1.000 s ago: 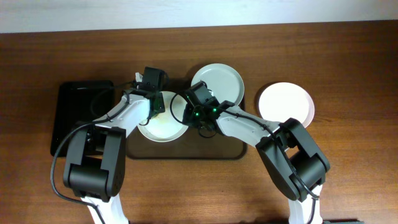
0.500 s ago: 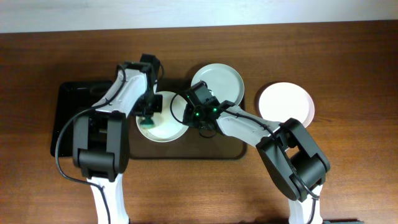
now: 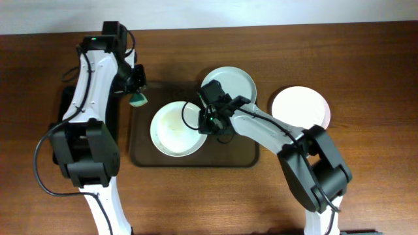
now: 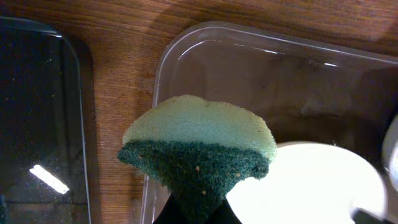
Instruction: Clean dirty plates on tray and stack at the side
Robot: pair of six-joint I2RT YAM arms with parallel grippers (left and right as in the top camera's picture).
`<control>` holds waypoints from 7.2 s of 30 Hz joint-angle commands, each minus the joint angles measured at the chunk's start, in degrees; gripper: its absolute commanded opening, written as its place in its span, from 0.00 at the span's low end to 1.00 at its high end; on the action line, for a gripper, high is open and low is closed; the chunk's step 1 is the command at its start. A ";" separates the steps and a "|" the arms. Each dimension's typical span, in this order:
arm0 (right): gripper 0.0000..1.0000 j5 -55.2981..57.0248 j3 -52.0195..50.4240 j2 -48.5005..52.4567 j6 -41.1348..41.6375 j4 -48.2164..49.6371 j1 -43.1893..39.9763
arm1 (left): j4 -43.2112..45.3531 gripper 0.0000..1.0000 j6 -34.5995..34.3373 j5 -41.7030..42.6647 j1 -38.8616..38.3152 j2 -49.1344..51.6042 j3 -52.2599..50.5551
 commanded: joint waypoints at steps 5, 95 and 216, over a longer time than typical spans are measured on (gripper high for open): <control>0.04 25.62 10.01 -8.26 -9.88 -11.98 6.58 | 0.15 0.00 0.94 2.99 -0.13 -0.59 0.28; 0.04 15.61 12.35 -2.40 17.03 -4.85 0.57 | 11.45 0.00 -24.37 -3.93 -12.94 0.04 -18.18; 0.35 -11.63 -11.30 -5.14 1.84 -18.64 -14.51 | 8.48 0.00 -11.93 -0.44 -2.60 -5.64 -4.37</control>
